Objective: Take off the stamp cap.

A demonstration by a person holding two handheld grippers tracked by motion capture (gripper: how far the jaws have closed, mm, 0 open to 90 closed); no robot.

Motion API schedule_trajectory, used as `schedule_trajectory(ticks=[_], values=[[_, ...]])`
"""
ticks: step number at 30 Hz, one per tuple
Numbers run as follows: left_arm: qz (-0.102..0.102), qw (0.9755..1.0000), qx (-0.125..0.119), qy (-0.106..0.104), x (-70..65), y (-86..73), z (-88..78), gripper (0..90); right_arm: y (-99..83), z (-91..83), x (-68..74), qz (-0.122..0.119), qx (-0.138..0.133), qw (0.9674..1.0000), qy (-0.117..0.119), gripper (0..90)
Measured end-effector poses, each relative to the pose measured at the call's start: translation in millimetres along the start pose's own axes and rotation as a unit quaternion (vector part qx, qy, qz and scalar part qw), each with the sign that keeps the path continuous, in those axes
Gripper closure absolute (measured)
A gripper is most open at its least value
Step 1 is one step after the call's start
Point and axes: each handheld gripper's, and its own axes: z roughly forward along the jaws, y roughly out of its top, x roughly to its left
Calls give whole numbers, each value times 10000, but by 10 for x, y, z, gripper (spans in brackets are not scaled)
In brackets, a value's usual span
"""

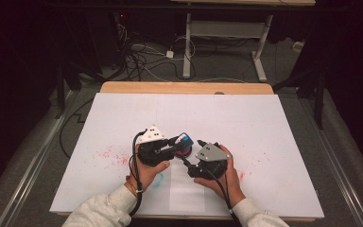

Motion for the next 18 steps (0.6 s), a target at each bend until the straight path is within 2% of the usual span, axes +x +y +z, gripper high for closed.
schedule_trajectory(ticks=[5, 8, 13, 18], values=[[-114, 9999, -56, -16, -24, -19, 8, 684, -7, 48, 40, -75, 53, 9999, -39, 257], [-175, 9998, -93, -100, -38, -33, 15, 684, -3, 65, 65, -118, 29, 9999, -117, 280], [-163, 9998, -59, -83, -54, -35, 18, 684, -1, 75, 67, -138, -47, 9995, -270, 325], [-182, 9998, -56, -107, -70, -47, 32, 684, -3, 78, 73, -136, -66, 9995, -279, 347]])
